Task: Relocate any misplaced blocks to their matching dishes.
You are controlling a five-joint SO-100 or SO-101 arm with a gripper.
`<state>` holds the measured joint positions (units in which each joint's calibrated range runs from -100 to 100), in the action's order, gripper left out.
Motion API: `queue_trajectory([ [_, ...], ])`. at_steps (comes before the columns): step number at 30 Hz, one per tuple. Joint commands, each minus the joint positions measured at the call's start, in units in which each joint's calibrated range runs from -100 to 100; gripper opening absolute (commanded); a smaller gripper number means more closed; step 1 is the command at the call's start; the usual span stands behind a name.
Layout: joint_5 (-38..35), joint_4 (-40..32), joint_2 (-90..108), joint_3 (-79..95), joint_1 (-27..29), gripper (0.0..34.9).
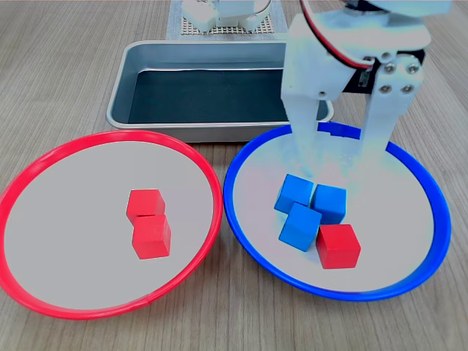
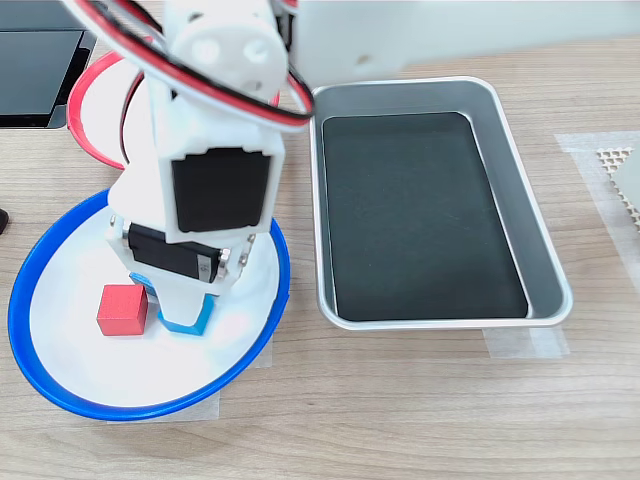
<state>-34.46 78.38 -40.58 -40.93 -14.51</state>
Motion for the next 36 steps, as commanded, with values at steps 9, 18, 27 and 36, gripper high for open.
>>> queue_trajectory([
  [9,-2.34,0.73,0.88,-6.91,2.04,11.3],
  [18,-9.13,-3.89,-0.32,-10.92,3.08,12.0],
  [27,-14.99,-11.57,-7.57,-16.56,4.4,12.9],
  [36,-16.17,-12.39,-11.91,-20.84,5.15,13.3],
])
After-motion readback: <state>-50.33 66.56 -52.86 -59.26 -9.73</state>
